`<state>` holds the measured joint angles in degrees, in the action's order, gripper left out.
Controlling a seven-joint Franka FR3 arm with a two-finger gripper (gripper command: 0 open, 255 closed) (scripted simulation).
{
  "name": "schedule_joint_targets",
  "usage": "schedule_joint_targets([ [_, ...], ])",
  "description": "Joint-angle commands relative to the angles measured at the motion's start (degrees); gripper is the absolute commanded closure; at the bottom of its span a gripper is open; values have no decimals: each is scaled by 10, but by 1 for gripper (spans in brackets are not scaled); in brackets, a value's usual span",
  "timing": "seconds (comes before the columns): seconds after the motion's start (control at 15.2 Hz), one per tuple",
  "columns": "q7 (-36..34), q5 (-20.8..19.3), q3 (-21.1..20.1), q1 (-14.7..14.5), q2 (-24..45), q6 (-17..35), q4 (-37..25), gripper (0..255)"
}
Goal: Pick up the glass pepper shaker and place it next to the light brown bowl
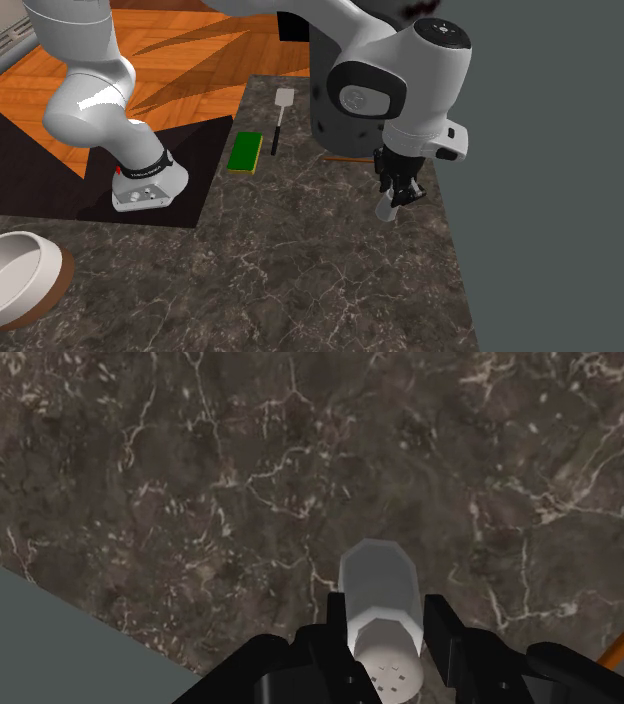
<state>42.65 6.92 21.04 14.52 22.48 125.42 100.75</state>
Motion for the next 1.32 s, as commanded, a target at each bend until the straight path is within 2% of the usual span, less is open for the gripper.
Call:
schedule_joint_targets([
  [0.0,0,0,0,0,0,0,0,255],
  [0.4,0,0,0,0,0,0,0,255],
  [1.25,-8,-16,7,-4,-35,-86,-53,255],
])
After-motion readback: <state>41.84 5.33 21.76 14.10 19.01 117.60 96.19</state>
